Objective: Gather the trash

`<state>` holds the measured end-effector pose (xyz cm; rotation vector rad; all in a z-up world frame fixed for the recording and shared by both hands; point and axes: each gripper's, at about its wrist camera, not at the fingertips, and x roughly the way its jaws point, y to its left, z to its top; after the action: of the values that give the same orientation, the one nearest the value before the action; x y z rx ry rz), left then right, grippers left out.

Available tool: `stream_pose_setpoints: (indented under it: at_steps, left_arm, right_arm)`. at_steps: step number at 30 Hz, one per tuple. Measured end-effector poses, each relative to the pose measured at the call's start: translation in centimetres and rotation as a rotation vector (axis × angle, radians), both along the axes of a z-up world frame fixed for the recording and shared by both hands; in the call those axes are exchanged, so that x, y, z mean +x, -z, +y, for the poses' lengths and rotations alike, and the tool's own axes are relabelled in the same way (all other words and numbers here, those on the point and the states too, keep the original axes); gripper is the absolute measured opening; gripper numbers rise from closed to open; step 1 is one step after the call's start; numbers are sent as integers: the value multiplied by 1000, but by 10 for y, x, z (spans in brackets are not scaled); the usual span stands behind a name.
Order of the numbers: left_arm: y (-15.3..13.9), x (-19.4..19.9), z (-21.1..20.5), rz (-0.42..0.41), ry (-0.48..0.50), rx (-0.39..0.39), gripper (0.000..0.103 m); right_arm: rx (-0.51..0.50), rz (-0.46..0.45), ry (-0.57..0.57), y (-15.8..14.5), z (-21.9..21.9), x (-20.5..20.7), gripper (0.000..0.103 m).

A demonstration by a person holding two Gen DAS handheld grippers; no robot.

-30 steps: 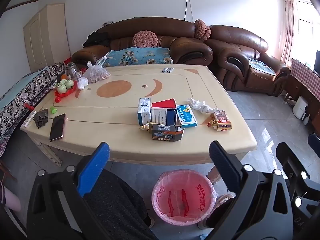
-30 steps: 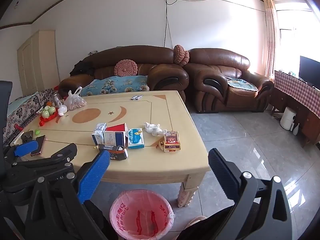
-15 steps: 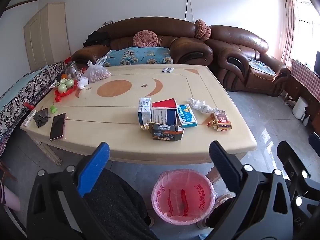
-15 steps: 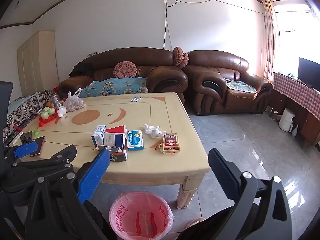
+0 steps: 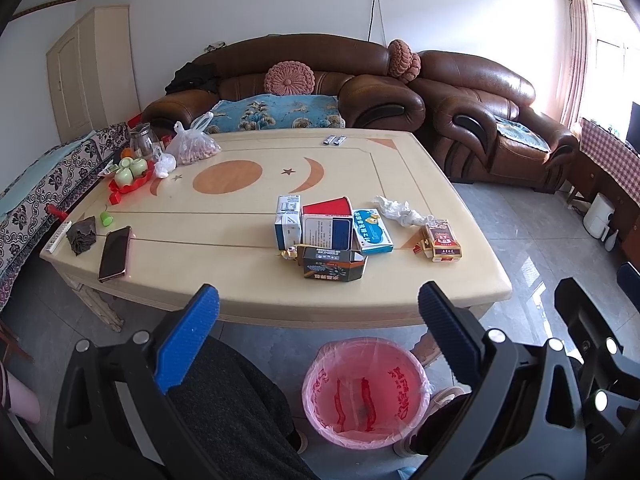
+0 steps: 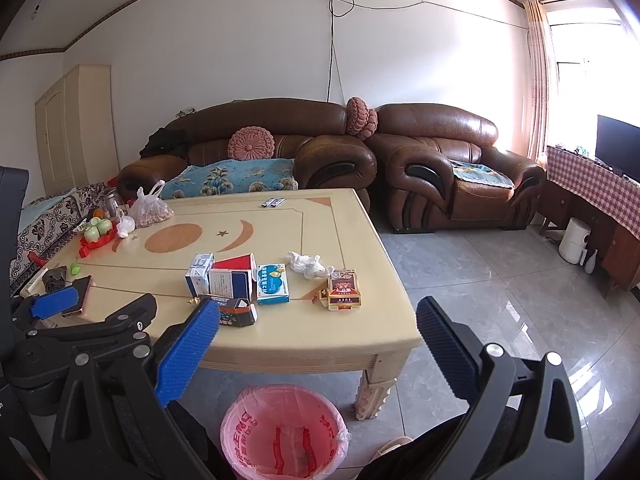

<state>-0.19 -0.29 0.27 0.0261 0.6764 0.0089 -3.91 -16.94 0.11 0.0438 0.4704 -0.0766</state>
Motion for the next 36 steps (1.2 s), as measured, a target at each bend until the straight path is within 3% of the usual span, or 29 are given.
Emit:
stream_pose_setpoints:
  at_steps: [36]
  left_arm:
    - [3,-4,8,-13,-13,-7,98]
  right_arm:
    - [3,1,-3,0,-2,-3,97]
